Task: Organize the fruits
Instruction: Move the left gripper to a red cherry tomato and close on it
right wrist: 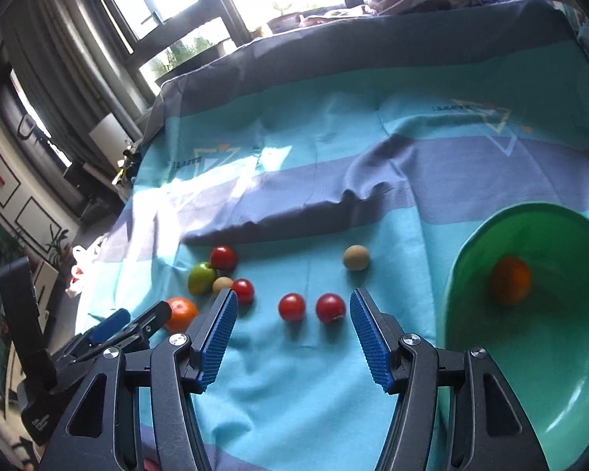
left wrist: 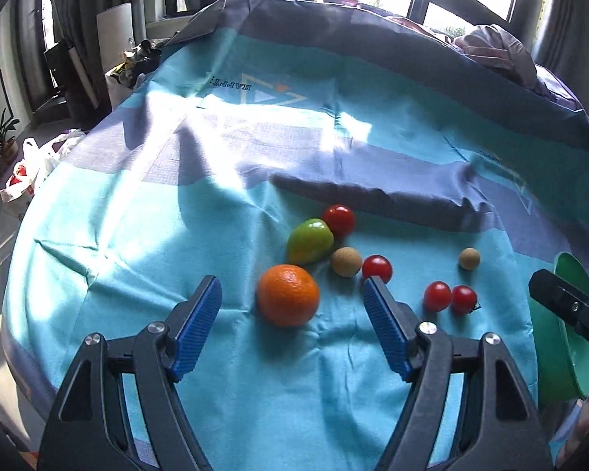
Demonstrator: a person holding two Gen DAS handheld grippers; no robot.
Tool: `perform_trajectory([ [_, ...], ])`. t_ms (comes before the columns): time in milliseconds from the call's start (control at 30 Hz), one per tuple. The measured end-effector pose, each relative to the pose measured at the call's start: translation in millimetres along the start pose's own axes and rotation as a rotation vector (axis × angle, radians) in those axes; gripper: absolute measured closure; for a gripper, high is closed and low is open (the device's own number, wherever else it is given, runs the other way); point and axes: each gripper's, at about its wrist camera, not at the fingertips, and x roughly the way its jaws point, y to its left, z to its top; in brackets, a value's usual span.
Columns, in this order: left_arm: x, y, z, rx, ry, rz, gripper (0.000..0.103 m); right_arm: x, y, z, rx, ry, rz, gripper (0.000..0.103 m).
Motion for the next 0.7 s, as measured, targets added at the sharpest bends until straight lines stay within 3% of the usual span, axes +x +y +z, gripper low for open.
perform_trajectory([
  [100, 6.7, 13.7, 4.0, -0.046, 0.022, -0.019, 0.028, 14.6, 6.1, 0.0, 0.012, 0.022, 0.042, 0.054],
  [167, 9.0, 21.0, 6.8, -0.066, 0.023, -0.026, 0.028, 23.2, 12.0, 1.0, 0.013, 0.040, 0.023, 0.060],
  [500, 13.7, 26.5, 12.7, -0.105, 0.038, -0.097, 0.029, 84.3, 16.5, 10.9, 0.004, 0.205, -0.061, 0.065],
  [533, 14.3, 25.4, 12.3, -0.104, 0.043, -0.110, 0.029, 88.2, 17.0, 8.2, -0.002, 0.215, -0.064, 0.070],
  [700, 17.0, 19.5, 12.4, -0.106, 0.048, -0.171, 0.030, 85.2, 15.7, 2.6, -0.031, 0.199, -0.117, 0.071],
])
